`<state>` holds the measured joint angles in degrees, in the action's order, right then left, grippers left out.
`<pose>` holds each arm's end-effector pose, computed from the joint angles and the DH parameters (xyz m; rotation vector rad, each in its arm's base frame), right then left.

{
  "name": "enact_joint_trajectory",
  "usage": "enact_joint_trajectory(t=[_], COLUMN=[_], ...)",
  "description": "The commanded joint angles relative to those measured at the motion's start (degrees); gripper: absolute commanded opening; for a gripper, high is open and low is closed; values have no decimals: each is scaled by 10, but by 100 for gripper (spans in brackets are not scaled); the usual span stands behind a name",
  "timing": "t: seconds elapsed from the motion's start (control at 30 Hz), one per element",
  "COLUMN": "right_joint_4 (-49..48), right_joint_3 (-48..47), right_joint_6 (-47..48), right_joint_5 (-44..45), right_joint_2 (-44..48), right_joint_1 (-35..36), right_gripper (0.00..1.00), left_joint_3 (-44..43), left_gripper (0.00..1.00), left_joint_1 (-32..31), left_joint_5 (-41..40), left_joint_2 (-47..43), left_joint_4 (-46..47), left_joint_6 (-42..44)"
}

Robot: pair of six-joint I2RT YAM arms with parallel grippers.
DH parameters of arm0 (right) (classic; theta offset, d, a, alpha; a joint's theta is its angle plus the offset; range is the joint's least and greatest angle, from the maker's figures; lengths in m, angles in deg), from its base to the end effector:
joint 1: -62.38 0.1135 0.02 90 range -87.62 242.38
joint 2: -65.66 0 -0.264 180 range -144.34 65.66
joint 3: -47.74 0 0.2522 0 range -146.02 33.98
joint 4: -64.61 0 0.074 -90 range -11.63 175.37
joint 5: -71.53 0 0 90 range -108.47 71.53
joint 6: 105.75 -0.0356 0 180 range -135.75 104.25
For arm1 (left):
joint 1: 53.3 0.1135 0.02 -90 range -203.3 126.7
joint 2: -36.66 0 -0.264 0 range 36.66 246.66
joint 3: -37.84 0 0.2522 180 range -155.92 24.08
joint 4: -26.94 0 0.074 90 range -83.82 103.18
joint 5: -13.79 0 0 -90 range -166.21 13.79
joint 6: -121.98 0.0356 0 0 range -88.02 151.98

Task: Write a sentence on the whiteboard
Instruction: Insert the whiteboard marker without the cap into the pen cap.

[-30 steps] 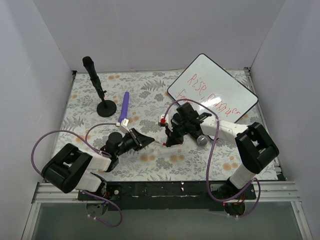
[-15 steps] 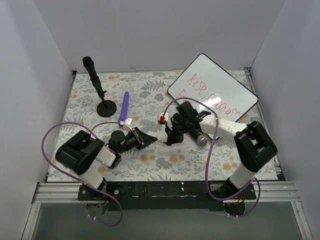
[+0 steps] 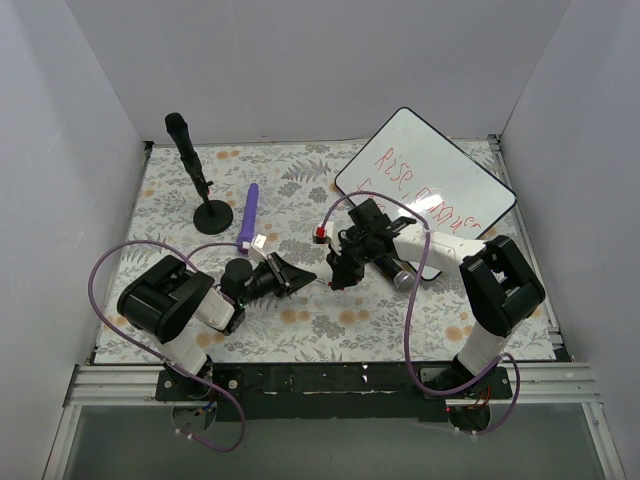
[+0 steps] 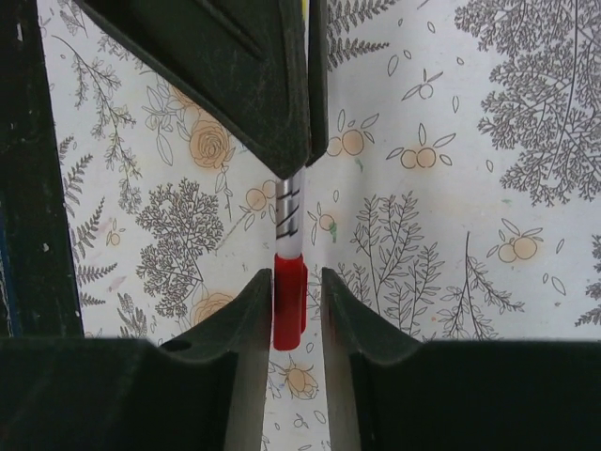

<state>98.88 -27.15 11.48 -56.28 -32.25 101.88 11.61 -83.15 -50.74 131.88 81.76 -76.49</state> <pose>0.2513 0.2354 0.1904 -1.5818 1.9461 0.9279 0.1982 -0.1314 0.1150 -1.1649 2.0737 -1.8935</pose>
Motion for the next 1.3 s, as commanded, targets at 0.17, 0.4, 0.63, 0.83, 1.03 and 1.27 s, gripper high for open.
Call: enact_joint_trajectory(t=[0.17,0.4,0.63,0.83,1.03,1.27], right_joint_4=[-20,-7,6,10,11,11], right_joint_3=[-21,-19,-29,-43,-57,-89], right_joint_6=[27,49,58,49,50,44], right_joint_5=[-14,-5,-10,-6,-13,-32], right_joint_2=[4,9,1,-18,-20,-23], right_joint_1=[7,7,8,14,19,22], right_gripper=[42,42,42,29,12,7], left_joint_3=[-7,-7,-5,-4,-12,-37], left_gripper=[0,0,0,0,0,0], left_joint_1=[-10,-7,-5,-5,-5,-23], left_joint_5=[-18,-43,-40,-38,-32,-16], left_joint_2=[-50,-77,-79,-79,-72,-27], left_joint_4=[-41,-90,-87,-82,-90,-85], left_joint_6=[-4,-4,-13,-24,-30,-40])
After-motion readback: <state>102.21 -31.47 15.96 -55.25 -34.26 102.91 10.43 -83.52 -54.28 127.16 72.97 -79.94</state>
